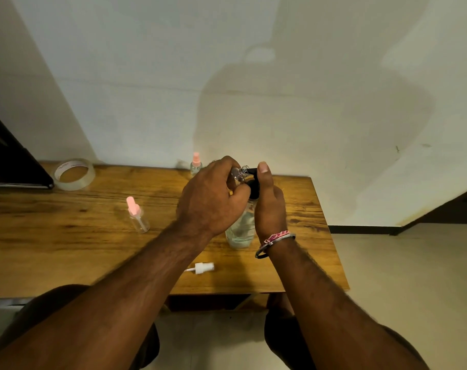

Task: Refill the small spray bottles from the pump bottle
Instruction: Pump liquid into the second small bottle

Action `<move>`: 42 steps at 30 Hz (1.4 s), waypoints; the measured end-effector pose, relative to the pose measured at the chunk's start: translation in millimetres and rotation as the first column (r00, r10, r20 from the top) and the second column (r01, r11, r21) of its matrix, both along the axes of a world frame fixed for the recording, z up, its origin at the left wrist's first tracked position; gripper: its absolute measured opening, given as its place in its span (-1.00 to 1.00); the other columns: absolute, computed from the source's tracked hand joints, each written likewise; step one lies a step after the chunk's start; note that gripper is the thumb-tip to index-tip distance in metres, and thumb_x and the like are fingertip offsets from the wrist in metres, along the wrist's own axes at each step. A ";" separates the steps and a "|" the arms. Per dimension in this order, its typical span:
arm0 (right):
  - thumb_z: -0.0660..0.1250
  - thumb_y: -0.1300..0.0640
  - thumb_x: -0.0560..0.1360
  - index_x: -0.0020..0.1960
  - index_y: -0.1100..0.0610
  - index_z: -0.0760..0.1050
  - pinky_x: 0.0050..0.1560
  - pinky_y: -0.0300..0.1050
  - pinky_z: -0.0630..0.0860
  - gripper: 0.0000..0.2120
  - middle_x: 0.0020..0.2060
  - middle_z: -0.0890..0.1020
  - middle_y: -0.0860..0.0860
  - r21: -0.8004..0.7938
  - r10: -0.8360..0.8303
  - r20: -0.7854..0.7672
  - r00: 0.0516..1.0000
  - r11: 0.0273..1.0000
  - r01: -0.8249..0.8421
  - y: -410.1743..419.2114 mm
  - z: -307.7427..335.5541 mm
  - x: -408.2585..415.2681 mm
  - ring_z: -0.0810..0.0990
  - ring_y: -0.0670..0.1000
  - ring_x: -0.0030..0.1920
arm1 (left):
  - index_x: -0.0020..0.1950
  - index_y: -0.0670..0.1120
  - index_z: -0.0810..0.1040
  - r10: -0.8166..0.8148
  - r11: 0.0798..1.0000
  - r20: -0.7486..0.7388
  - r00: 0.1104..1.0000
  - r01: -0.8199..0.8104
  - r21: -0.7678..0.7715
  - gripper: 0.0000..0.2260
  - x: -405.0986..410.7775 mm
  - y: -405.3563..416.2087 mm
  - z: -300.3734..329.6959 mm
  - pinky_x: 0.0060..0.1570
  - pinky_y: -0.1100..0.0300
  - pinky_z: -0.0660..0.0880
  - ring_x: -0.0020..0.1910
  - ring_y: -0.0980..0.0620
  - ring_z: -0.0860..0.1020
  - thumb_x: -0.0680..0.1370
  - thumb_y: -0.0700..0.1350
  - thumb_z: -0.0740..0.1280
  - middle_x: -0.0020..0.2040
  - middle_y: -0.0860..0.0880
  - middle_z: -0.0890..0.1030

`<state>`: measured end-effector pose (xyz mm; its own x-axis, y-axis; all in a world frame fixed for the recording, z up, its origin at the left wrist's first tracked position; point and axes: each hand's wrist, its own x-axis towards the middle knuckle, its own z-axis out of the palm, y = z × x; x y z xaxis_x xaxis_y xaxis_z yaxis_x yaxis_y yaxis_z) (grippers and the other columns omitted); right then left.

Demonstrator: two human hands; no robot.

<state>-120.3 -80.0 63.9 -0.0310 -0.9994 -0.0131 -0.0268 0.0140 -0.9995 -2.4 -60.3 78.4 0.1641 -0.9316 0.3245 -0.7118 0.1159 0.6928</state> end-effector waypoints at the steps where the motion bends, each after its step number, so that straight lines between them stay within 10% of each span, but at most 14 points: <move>1: 0.13 -0.49 0.41 -0.13 0.17 0.68 -0.01 -0.01 0.57 -0.26 -0.17 0.72 0.19 -0.006 -0.015 -0.001 1.000 1.000 0.015 -0.5 -0.7 1.5 0.68 0.17 -0.05 | 0.10 0.03 0.53 0.002 1.000 0.000 1.000 -0.002 0.002 -0.84 0.3 -0.1 0.1 -0.30 0.19 0.34 -0.22 0.13 0.50 0.54 -0.03 0.39 -0.18 0.14 0.53; 17: 0.15 -0.18 0.67 -0.14 0.09 0.71 -0.16 -0.36 0.56 -0.51 -0.20 0.75 0.06 -0.047 0.009 0.023 1.000 0.999 -0.007 -3.2 -4.9 -0.1 0.72 -0.01 -0.11 | 0.14 0.02 0.55 -0.007 1.000 0.013 1.000 0.007 0.024 -0.81 2.0 1.0 -2.7 -0.30 0.20 0.34 -0.20 0.13 0.52 0.54 -0.01 0.38 -0.14 0.13 0.56; 29: 0.12 -0.35 0.54 -0.05 0.02 0.71 0.07 -0.10 0.54 -0.45 -0.11 0.77 0.02 0.024 0.076 0.015 0.997 0.997 -0.076 0.2 3.4 -4.9 0.72 -0.04 0.00 | 0.11 0.07 0.55 -0.004 0.999 0.007 1.000 0.003 0.035 -0.82 2.0 0.9 2.6 -0.23 0.11 0.53 -0.17 0.09 0.55 0.52 0.01 0.40 -0.14 0.13 0.57; 42: 0.18 -0.13 0.64 -0.23 0.03 0.68 -0.23 -0.36 0.54 -0.57 -0.34 0.73 -0.06 -0.052 -0.044 0.027 0.999 0.998 0.045 -3.4 -0.9 0.4 0.68 -0.17 -0.25 | 0.13 0.05 0.56 0.004 0.998 -0.004 1.000 -0.004 0.058 -0.81 -0.4 0.5 -3.6 -0.28 0.20 0.39 -0.19 0.13 0.54 0.53 0.00 0.43 -0.13 0.12 0.59</move>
